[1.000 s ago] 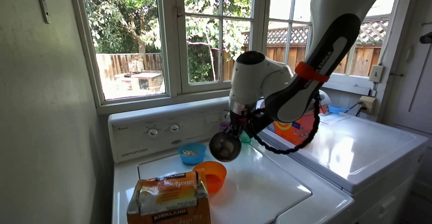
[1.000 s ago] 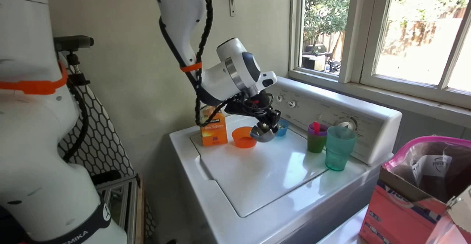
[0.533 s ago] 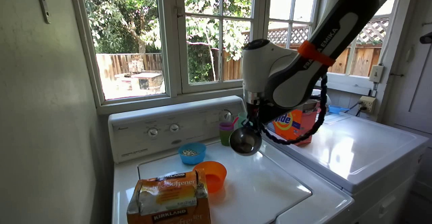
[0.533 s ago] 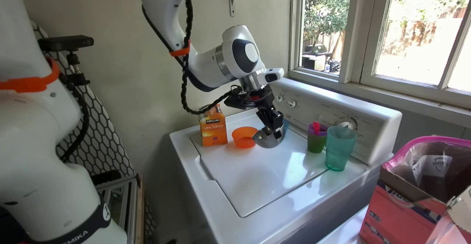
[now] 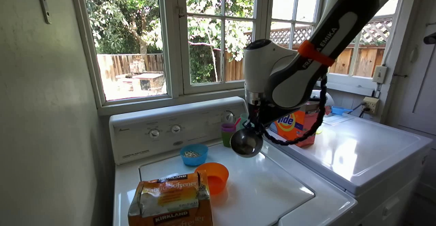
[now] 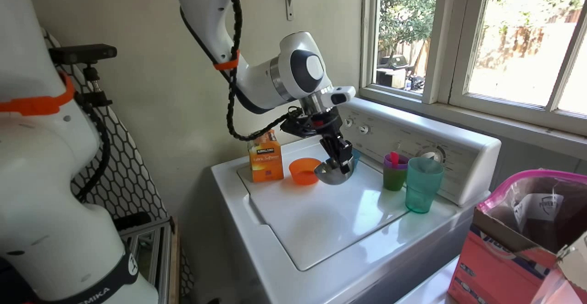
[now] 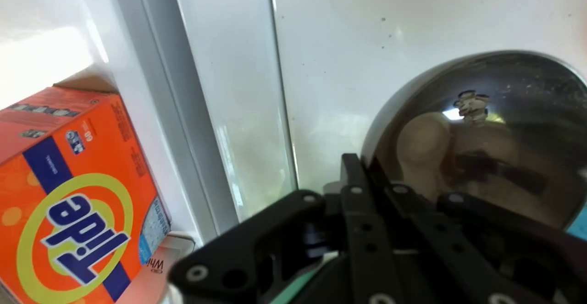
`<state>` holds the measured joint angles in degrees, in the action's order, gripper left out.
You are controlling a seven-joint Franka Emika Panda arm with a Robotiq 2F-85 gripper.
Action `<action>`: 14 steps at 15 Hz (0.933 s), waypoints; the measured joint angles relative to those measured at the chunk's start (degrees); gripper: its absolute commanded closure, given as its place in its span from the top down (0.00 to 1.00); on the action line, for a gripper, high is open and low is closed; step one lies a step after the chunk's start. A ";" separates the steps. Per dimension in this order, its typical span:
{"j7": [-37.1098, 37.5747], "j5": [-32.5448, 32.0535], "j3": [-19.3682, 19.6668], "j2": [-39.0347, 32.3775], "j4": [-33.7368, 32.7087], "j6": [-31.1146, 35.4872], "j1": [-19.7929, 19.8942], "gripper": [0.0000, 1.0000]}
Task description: Pour the contents in the silver bowl into the blue bowl.
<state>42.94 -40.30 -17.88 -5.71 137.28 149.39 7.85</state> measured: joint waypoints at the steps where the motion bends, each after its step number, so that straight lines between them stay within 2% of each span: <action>1: 0.01 1.89 -0.12 -1.12 -0.57 0.00 0.00 0.01; 3: -0.17 6.74 0.97 -3.83 -2.07 0.00 -1.01 0.01; 7: 0.39 16.04 8.88 -8.30 -5.92 0.24 -6.70 0.01; 10: 0.41 23.26 12.69 -10.45 -8.40 1.05 -8.23 0.01; 14: 0.38 31.05 15.17 -12.73 -10.56 1.20 -9.32 0.01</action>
<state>43.32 -9.25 -2.70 -18.45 126.71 150.59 -1.47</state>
